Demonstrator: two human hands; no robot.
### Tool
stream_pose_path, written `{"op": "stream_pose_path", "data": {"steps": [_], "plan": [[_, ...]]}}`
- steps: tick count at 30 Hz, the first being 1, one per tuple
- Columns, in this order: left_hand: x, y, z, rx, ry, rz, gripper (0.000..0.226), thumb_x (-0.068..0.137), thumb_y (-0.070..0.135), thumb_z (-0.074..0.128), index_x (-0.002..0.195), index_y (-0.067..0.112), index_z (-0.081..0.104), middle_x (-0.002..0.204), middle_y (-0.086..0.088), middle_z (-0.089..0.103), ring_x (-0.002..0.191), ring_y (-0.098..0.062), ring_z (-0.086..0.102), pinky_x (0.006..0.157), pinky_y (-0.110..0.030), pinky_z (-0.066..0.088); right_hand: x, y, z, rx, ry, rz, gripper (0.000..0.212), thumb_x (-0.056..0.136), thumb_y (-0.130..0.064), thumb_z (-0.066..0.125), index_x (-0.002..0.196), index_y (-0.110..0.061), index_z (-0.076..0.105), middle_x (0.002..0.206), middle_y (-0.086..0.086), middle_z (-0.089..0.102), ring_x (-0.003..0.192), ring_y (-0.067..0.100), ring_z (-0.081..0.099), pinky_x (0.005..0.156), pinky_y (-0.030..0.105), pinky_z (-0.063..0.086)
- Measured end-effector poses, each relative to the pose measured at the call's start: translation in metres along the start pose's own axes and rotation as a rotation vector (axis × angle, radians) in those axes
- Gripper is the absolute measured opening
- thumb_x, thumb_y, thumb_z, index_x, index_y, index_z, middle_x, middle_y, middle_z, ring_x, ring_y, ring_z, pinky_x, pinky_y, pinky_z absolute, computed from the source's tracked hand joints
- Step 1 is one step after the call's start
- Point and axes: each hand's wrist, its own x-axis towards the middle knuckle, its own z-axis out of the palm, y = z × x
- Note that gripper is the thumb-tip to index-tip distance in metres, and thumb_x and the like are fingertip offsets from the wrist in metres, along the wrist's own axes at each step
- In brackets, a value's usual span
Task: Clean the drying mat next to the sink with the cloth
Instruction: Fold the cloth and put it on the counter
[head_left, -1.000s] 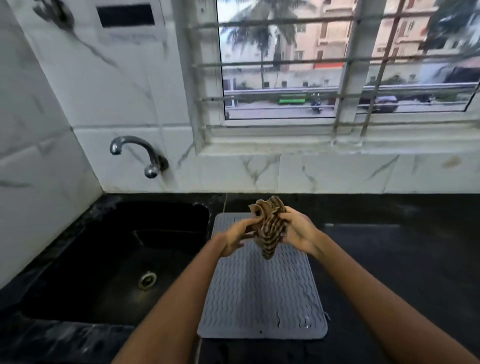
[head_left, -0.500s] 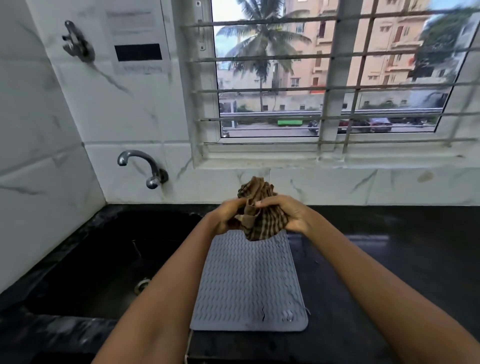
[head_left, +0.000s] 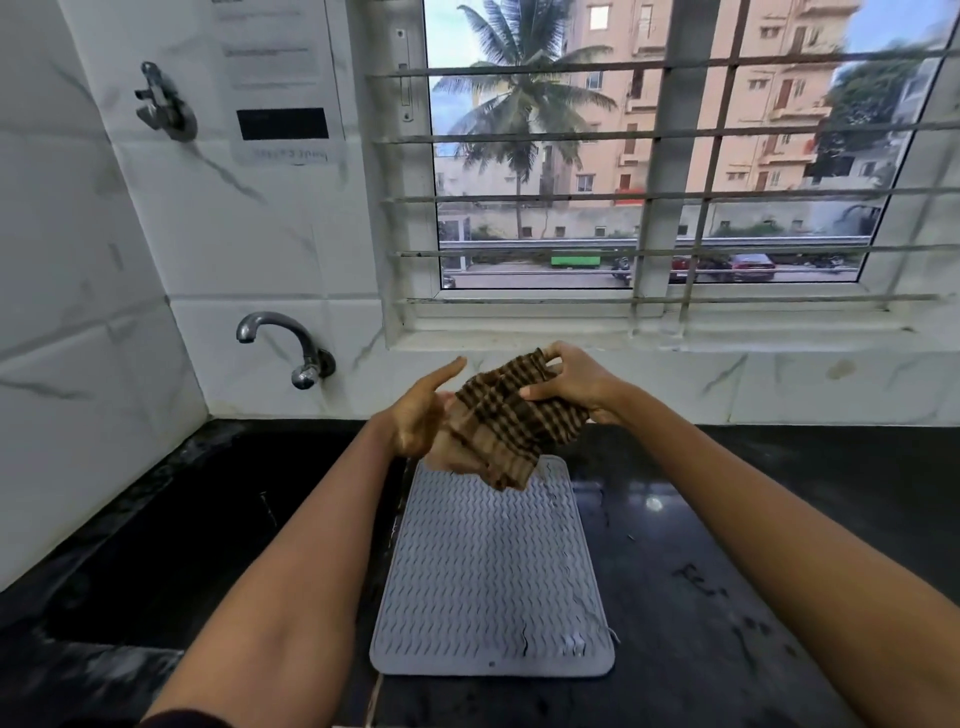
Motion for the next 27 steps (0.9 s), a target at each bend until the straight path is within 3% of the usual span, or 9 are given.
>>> {"op": "stream_pose_path", "data": {"steps": [3,7,11,14,18,21,23,25,27], "plan": [[-0.005,0.002,-0.001,0.103,-0.026,-0.017,0.05,0.094,0.051,0.046,0.117,0.01,0.063,0.121,-0.013,0.065,0.108,-0.027,0.063,0.089,-0.038,0.05,0.002,-0.007,0.007,-0.026,-0.022,-0.103,0.022,0.072,-0.008,0.079,0.083,-0.01,0.061,0.092,0.011,0.066,0.089,0.024,0.061,0.082,0.035,0.051],[-0.004,-0.001,-0.008,0.081,0.001,-0.001,0.034,0.099,0.035,0.045,0.113,0.009,0.062,0.113,-0.011,0.067,0.101,-0.022,0.064,0.082,-0.034,0.052,0.003,-0.012,0.014,-0.126,-0.089,-0.158,0.015,0.072,-0.012,0.08,0.077,-0.014,0.066,0.082,-0.002,0.064,0.082,0.016,0.059,0.07,0.024,0.048],[0.005,0.003,-0.022,0.054,0.141,0.109,0.025,0.093,0.028,0.058,0.107,0.008,0.066,0.111,-0.015,0.068,0.094,-0.024,0.066,0.082,-0.035,0.053,-0.003,-0.022,0.009,-0.205,-0.191,-0.218,0.015,0.073,-0.008,0.077,0.073,-0.019,0.067,0.08,-0.003,0.065,0.08,0.013,0.059,0.067,0.023,0.048],[0.009,0.014,-0.016,0.254,0.231,0.185,0.019,0.091,0.027,0.061,0.097,0.011,0.071,0.1,-0.013,0.071,0.091,-0.026,0.066,0.077,-0.034,0.052,-0.003,-0.028,0.015,-0.249,-0.28,-0.233,0.013,0.073,-0.012,0.078,0.081,-0.016,0.069,0.083,-0.001,0.067,0.084,0.014,0.061,0.076,0.03,0.05],[0.011,0.026,0.003,0.347,0.16,0.186,0.035,0.095,0.036,0.047,0.104,0.009,0.068,0.109,-0.015,0.069,0.096,-0.026,0.06,0.082,-0.034,0.045,0.014,-0.03,0.033,-0.332,-0.044,-0.378,0.024,0.068,-0.016,0.082,0.081,-0.015,0.061,0.087,0.004,0.064,0.088,0.022,0.06,0.077,0.034,0.046],[0.011,0.029,0.002,0.253,0.042,0.179,0.05,0.093,0.059,0.041,0.111,0.022,0.069,0.116,-0.007,0.068,0.108,-0.024,0.062,0.095,-0.039,0.045,0.022,-0.028,0.036,-0.481,0.143,-0.336,0.04,0.071,-0.028,0.08,0.09,-0.019,0.047,0.094,0.008,0.062,0.089,0.026,0.057,0.077,0.037,0.046],[0.01,0.029,0.0,0.347,-0.022,0.174,0.058,0.083,0.071,0.045,0.115,0.028,0.067,0.122,-0.003,0.066,0.115,-0.022,0.06,0.095,-0.039,0.046,0.023,-0.024,0.038,-0.579,0.214,-0.309,0.04,0.076,-0.03,0.075,0.095,-0.018,0.042,0.092,0.007,0.06,0.085,0.027,0.056,0.075,0.039,0.046],[0.01,0.026,-0.001,0.53,0.003,0.193,0.06,0.078,0.066,0.06,0.117,0.02,0.066,0.119,-0.003,0.067,0.113,-0.021,0.06,0.09,-0.034,0.047,0.024,-0.02,0.039,-0.653,0.241,-0.298,0.031,0.083,-0.028,0.067,0.098,-0.018,0.042,0.091,0.008,0.062,0.082,0.028,0.057,0.071,0.039,0.044],[0.013,0.025,-0.003,0.596,0.074,0.234,0.044,0.084,0.048,0.066,0.105,0.01,0.066,0.102,-0.003,0.069,0.095,-0.016,0.063,0.076,-0.026,0.047,0.025,-0.015,0.037,-0.708,0.18,-0.253,0.03,0.084,-0.034,0.064,0.099,-0.018,0.042,0.093,0.007,0.062,0.084,0.027,0.056,0.075,0.039,0.043]]}}
